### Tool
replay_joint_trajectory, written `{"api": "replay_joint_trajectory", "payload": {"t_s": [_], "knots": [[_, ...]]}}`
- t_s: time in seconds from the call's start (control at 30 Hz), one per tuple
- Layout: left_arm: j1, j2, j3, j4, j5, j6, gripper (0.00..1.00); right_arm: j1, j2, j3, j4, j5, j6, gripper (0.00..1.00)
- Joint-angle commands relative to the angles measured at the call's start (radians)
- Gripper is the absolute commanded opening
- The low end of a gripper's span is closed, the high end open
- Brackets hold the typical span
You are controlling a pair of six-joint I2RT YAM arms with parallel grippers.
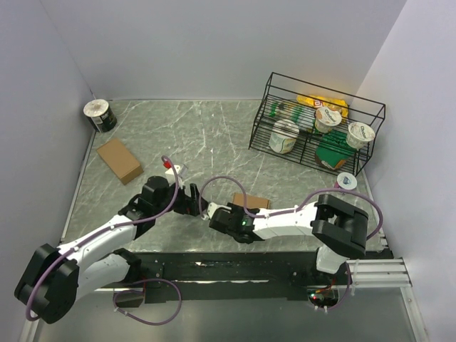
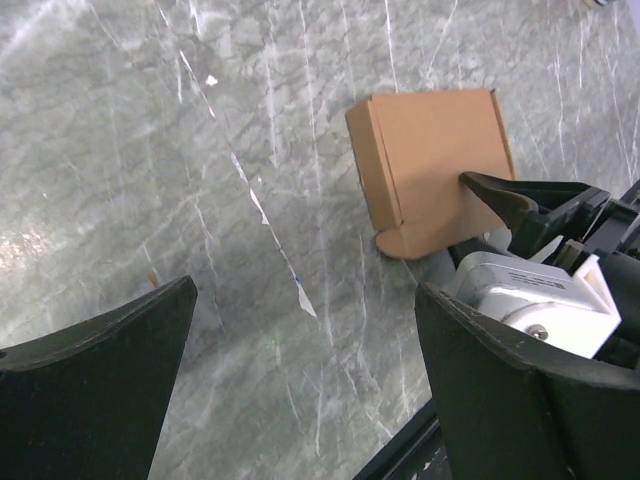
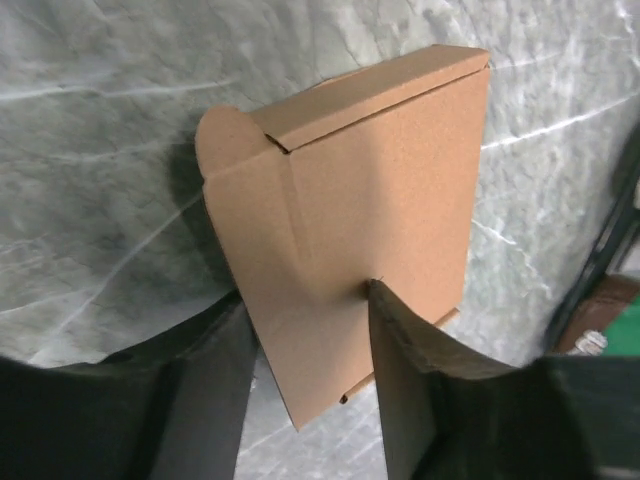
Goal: Fold the paper box
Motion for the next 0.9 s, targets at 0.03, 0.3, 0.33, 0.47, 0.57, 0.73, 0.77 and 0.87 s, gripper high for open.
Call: {"api": "replay_joint_trajectory", "payload": {"t_s": [0.03, 0.3, 0.33, 0.47, 0.57, 0.73, 0.77, 0.87], "knots": [[0.000, 0.012, 0.017, 0.073, 0.062, -0.009, 0.96, 0.040, 0.004, 0.024, -0.028, 0.070, -0.005, 0.40], [0.003, 0.027, 0.025, 0.079, 0.079, -0.008, 0.96, 0.043, -0.034, 0.116, -0.183, 0.012, 0.000, 0.30], [0.003, 0.029, 0.025, 0.082, 0.084, -0.006, 0.96, 0.040, -0.040, 0.137, -0.203, -0.002, 0.001, 0.30], [0.003, 0.032, 0.030, 0.086, 0.102, -0.003, 0.96, 0.024, -0.054, 0.187, -0.286, -0.066, 0.009, 0.27], [0.003, 0.029, 0.031, 0.086, 0.114, -0.005, 0.96, 0.001, -0.066, 0.228, -0.321, -0.126, 0.007, 0.25], [0.003, -0.006, 0.022, 0.114, 0.174, 0.000, 0.96, -0.094, -0.121, 0.318, -0.390, -0.313, -0.007, 0.25], [0.003, -0.014, 0.022, 0.114, 0.180, 0.006, 0.96, -0.117, -0.131, 0.328, -0.396, -0.410, -0.016, 0.25], [0.003, -0.045, 0.013, 0.146, 0.211, 0.014, 0.97, -0.216, -0.146, 0.352, -0.415, -0.587, -0.046, 0.25]]}}
